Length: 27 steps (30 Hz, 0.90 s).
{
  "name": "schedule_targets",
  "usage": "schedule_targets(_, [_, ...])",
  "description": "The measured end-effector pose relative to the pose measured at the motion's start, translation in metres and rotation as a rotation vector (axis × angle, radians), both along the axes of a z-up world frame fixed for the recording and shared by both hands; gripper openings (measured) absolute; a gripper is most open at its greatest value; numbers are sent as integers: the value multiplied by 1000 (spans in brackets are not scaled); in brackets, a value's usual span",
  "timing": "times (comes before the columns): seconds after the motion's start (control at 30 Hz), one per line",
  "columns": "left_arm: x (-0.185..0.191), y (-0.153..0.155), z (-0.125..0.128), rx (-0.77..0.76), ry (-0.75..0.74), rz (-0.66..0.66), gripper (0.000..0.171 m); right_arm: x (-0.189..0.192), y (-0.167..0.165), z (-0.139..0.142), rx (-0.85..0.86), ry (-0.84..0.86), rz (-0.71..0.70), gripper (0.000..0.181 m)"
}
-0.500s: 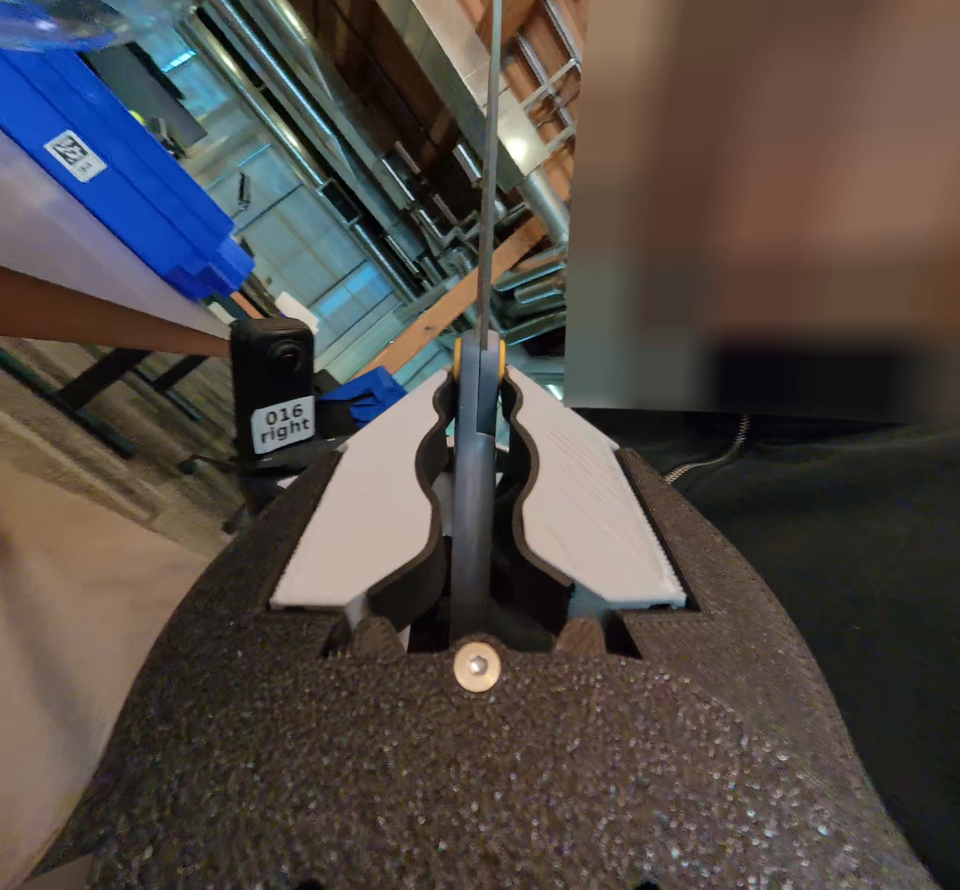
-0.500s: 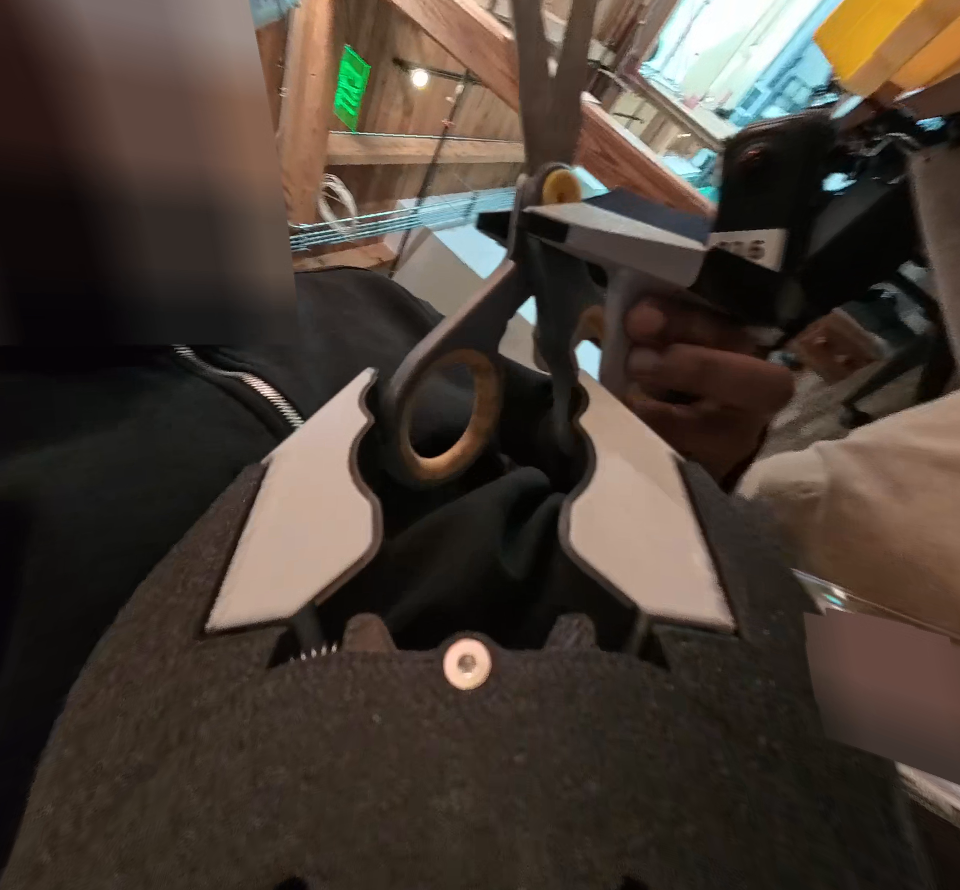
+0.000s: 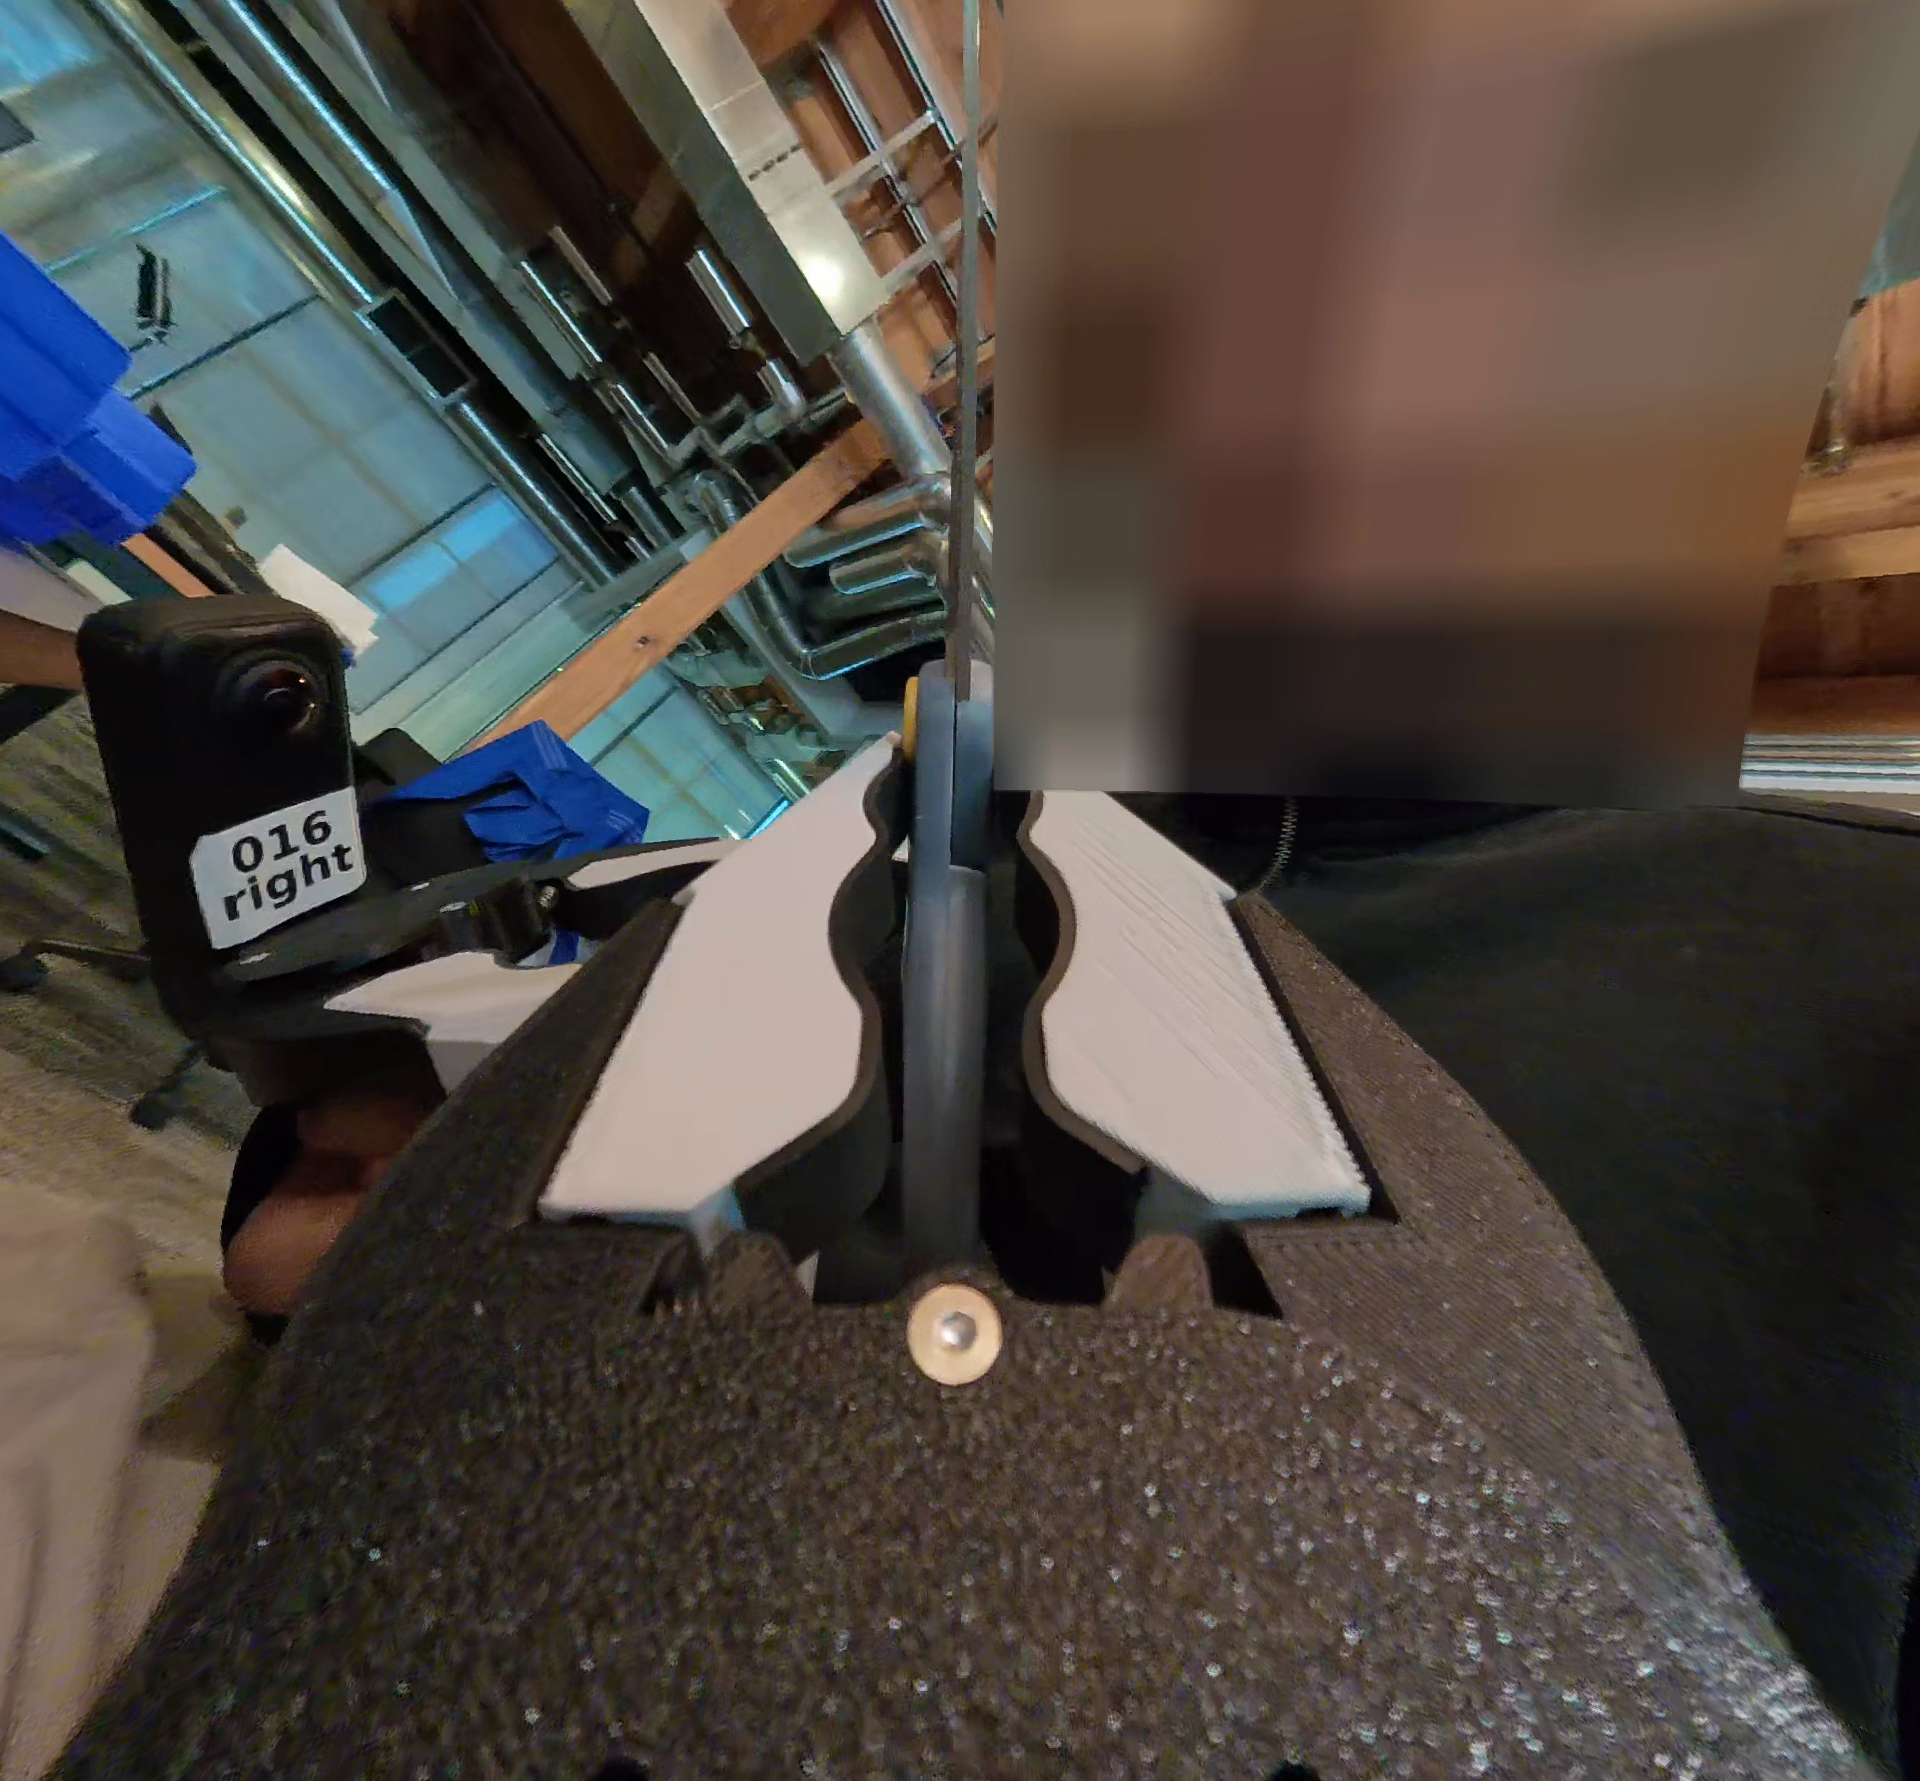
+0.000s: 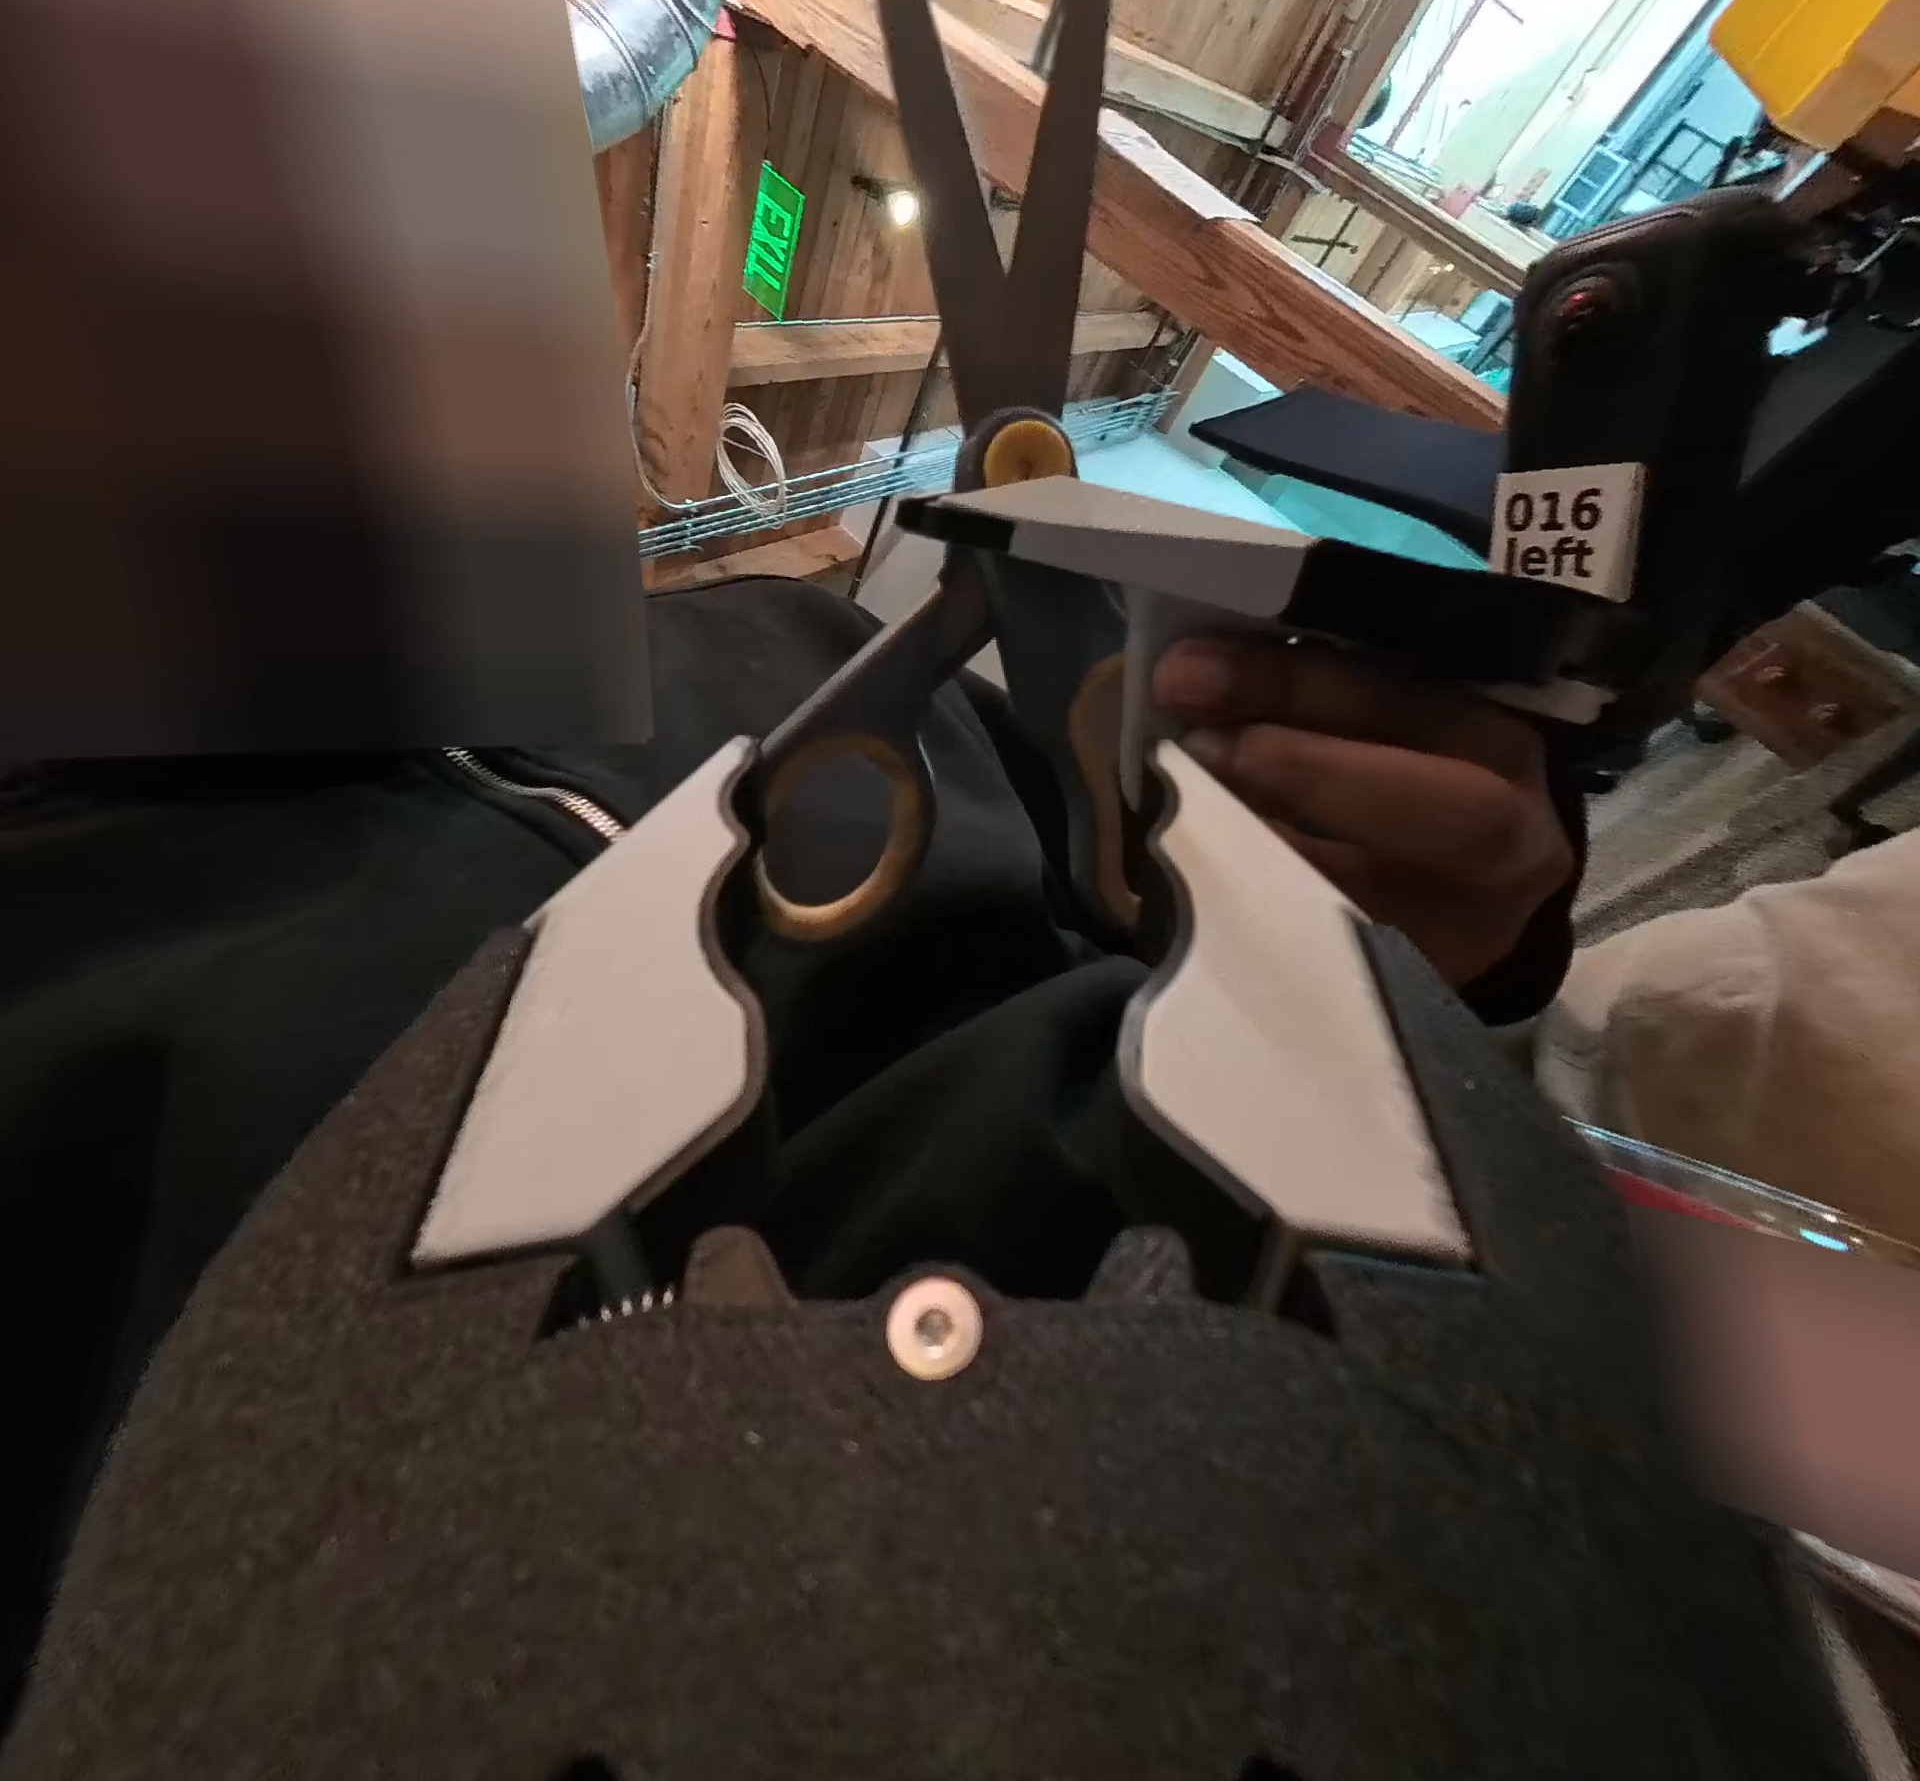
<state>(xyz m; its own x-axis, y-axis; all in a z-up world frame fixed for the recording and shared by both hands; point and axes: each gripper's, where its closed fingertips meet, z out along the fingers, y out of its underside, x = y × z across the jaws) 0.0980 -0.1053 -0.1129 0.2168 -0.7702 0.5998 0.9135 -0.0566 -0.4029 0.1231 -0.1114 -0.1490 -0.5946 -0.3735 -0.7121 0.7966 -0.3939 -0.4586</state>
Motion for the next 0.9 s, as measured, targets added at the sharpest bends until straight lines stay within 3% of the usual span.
schedule_targets(0.57, [0,-3,4,40,-64,-22,13,7,-7,2,-6,3,33,67])
schedule_targets(0.7, [4,-2,3,31,-42,-26,13,5,-8,-5,16,-20,42,58])
schedule_targets(0.8, [2,2,-1,1,-11,16,13,7,-13,-15,107,-3,48,64])
schedule_targets(0.9, [1,2,-1,2,-10,10,13,8,-15,-12,92,-4,48,71])
